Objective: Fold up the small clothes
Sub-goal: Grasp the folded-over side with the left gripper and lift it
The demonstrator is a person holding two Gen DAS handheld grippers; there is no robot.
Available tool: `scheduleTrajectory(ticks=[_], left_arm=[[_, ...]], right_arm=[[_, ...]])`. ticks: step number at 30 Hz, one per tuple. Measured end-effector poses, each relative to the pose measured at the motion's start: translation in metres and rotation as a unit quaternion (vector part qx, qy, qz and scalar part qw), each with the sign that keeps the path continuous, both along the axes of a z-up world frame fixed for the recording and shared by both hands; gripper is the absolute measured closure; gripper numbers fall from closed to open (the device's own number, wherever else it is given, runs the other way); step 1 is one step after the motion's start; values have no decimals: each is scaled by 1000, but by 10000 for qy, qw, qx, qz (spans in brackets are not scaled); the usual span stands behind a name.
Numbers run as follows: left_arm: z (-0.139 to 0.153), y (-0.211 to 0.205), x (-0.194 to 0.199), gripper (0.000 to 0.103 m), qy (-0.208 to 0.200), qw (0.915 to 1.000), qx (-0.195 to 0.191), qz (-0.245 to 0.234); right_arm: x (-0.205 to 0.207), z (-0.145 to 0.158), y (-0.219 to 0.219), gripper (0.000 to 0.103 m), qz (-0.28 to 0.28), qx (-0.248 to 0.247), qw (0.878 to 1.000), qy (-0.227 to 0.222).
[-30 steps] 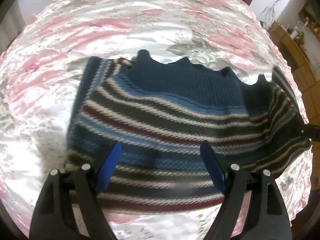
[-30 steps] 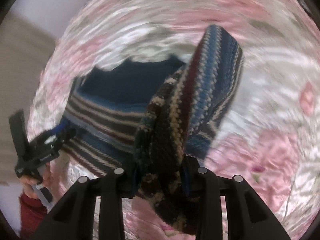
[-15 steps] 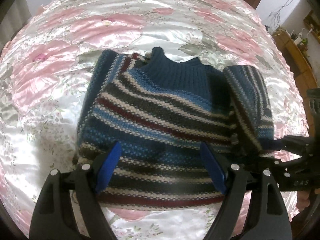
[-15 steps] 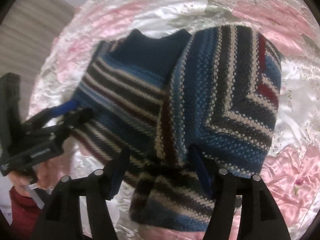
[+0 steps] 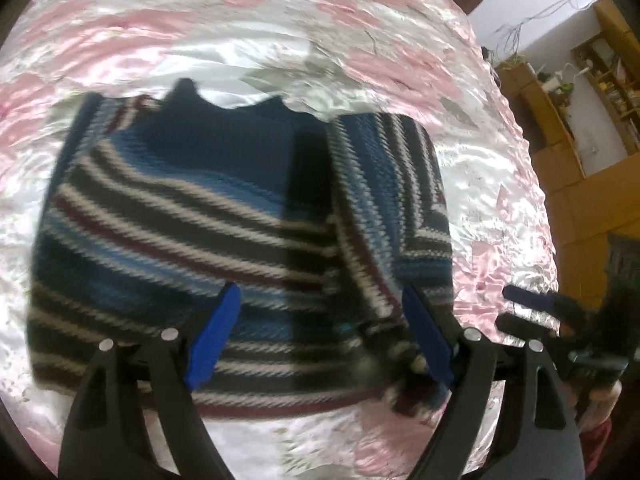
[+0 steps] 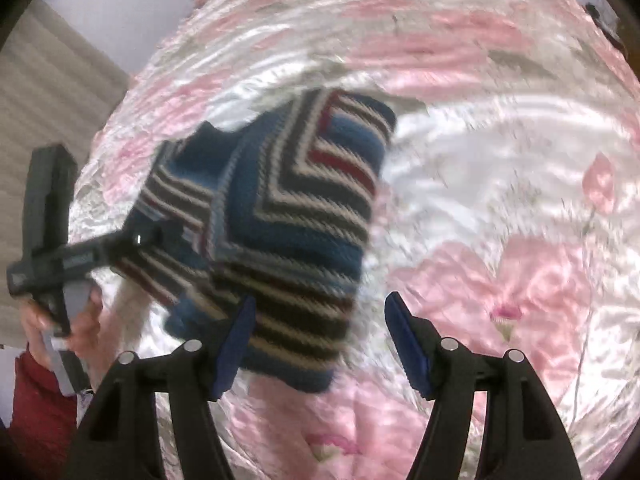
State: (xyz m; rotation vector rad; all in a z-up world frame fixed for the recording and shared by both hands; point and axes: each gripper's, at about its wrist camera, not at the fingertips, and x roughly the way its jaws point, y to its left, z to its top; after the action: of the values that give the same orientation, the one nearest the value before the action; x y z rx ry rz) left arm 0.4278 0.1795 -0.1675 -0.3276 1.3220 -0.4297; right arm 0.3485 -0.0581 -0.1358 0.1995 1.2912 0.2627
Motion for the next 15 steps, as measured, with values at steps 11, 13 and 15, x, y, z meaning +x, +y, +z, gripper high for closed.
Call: scheduleTrajectory(ticks=[11,13,15], left_arm=[[-40,-46,17,21,707,9957,-604,-49],[-46,-54,15,21,734,9960,-485,-127],[-49,-59,13,21,713,9965,-398,-151]], right_arm=[[-16,-34,-38,35,-277,157,9992,260],[-18,-39,-43,35,-339,174,9988,300],[-20,-44,-47,35,-364,188,9986,339]])
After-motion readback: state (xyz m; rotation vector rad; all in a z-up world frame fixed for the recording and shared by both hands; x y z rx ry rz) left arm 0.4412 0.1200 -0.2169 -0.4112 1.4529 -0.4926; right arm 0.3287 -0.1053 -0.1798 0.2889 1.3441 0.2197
